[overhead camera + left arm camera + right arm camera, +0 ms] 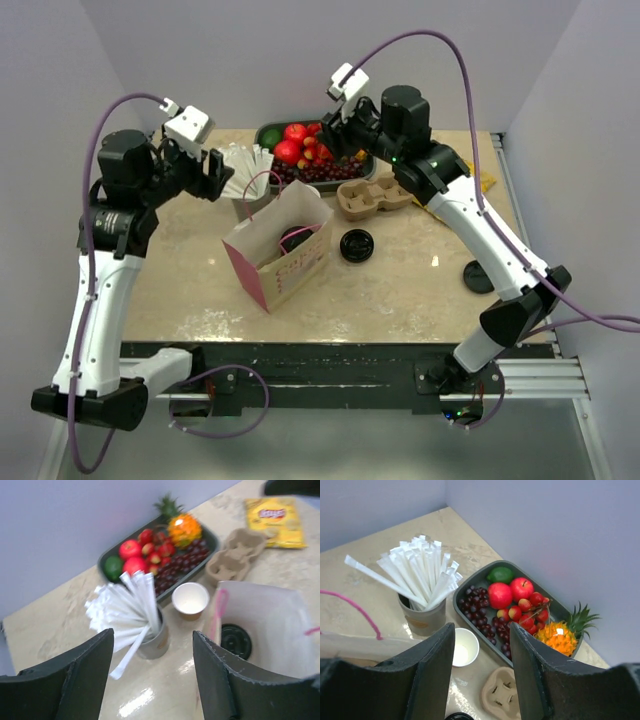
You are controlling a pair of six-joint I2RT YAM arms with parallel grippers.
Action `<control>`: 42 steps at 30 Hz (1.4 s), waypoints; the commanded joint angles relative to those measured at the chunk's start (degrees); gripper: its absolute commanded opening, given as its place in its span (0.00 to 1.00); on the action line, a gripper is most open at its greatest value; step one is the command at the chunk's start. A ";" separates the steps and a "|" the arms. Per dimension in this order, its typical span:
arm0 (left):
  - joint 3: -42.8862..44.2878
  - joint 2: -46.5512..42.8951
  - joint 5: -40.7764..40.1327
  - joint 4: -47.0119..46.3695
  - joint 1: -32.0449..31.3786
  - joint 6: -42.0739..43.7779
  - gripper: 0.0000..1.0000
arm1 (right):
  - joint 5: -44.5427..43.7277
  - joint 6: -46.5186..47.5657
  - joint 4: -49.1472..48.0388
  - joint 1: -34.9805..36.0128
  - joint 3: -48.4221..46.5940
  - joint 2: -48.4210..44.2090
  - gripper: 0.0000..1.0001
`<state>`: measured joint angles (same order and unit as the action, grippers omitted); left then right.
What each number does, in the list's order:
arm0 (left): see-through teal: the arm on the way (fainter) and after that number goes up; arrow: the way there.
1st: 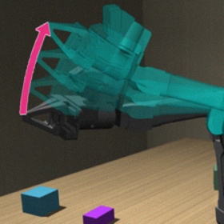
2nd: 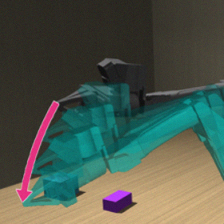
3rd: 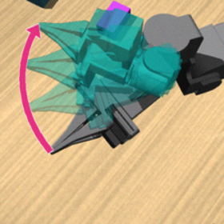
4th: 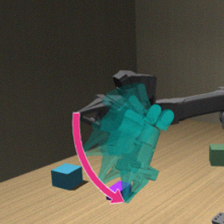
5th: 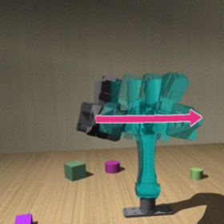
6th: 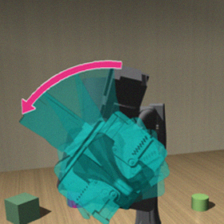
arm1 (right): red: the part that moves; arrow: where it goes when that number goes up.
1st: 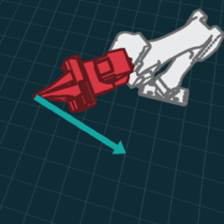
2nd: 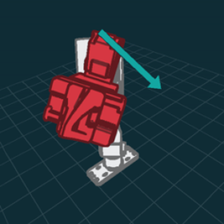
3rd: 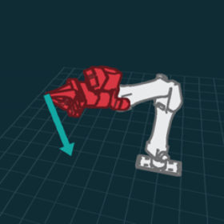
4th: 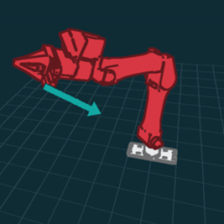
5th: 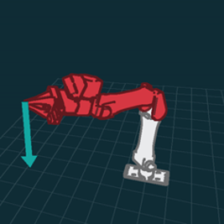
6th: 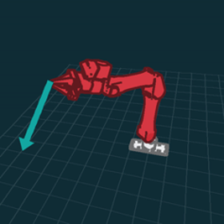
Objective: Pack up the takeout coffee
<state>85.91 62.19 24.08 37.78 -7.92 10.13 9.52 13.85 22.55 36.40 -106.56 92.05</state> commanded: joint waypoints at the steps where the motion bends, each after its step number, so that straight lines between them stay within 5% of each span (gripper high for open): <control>1: -2.58 3.45 -12.13 -0.87 4.48 0.24 0.67 | 0.67 -4.19 -5.05 -1.25 2.48 -1.87 0.51; 6: -2.86 10.13 -1.97 5.00 14.50 -5.02 0.64 | 1.99 -3.82 -9.35 -2.56 6.19 -2.66 0.52; 12: -5.04 11.19 8.00 8.36 15.48 -8.64 0.69 | 3.14 -5.94 -10.59 -3.27 8.65 -2.66 0.52; 25: -7.69 14.01 10.20 7.40 16.36 -9.60 0.55 | 2.70 -4.88 -10.59 -4.32 10.32 -1.79 0.52; 30: -6.72 15.32 11.08 7.84 16.98 -9.34 0.41 | 2.70 -5.06 -10.59 -4.32 11.11 -1.79 0.52; 42: -4.79 17.17 11.96 5.20 17.85 -12.06 0.34 | 3.40 -5.06 -10.42 -4.41 12.43 -2.23 0.53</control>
<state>78.54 78.32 33.98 45.47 9.43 0.51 11.68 9.15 14.15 32.18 -94.24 91.74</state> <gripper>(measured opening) 0.345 0.528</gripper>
